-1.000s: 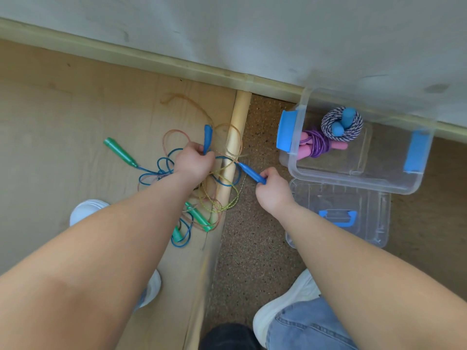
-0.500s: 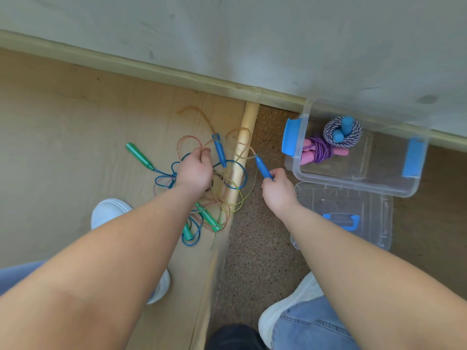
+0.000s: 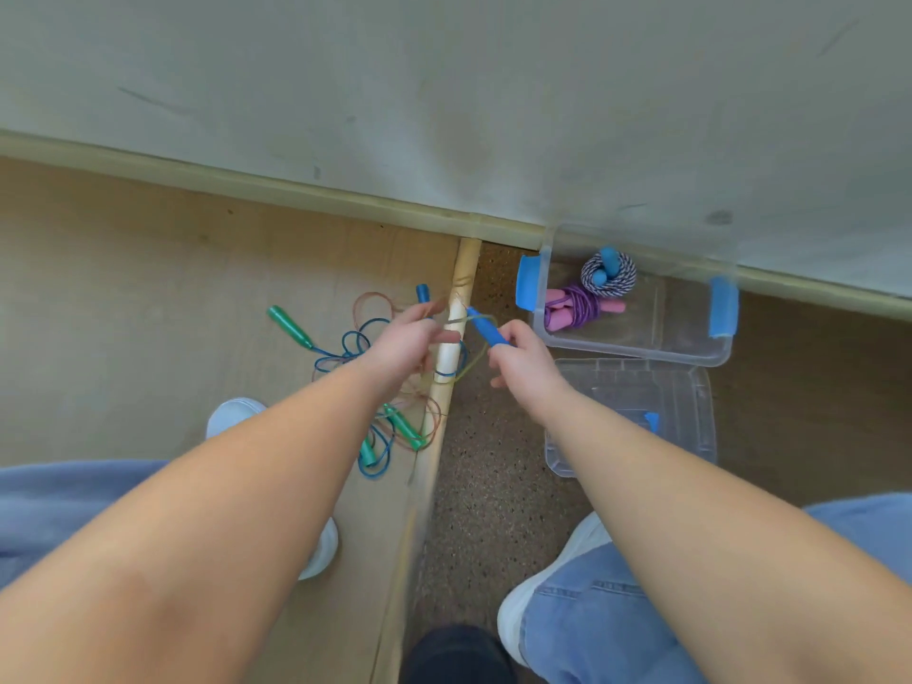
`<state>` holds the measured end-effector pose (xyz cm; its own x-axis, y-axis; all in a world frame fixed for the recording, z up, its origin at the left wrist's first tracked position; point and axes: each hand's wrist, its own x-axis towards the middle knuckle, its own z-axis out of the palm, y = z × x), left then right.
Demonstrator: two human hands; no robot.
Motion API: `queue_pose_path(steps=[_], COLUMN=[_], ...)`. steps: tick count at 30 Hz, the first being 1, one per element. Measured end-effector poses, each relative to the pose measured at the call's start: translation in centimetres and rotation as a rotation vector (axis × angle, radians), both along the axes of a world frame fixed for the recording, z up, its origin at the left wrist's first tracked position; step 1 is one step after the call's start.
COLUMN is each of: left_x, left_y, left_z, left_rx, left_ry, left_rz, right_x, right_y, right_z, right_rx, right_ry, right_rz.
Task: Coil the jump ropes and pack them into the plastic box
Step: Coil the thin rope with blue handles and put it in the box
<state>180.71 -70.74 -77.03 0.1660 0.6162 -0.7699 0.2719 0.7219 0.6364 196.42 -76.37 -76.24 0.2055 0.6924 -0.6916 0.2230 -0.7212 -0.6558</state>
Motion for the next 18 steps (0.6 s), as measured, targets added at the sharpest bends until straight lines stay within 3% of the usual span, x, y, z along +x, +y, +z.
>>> queue_pose_path(steps=[11, 15, 18], left_x=[1.7, 2.1, 2.7], left_y=[-2.5, -2.5, -3.2], left_z=[9.4, 12.4, 14.7], left_rx=[-0.004, 0.02, 0.063], left_ry=[-0.375, -0.464, -0.405], left_rz=[0.263, 0.395, 0.287], right_x=[-0.2, 1.4, 2.6], right_y=[-2.8, -4.5, -5.4], right_z=[7.2, 9.8, 10.6], right_rx=[0.146, 0.076, 0.016], right_ry=[0.144, 0.013, -0.041], right_rz=[0.101, 0.231, 0.283])
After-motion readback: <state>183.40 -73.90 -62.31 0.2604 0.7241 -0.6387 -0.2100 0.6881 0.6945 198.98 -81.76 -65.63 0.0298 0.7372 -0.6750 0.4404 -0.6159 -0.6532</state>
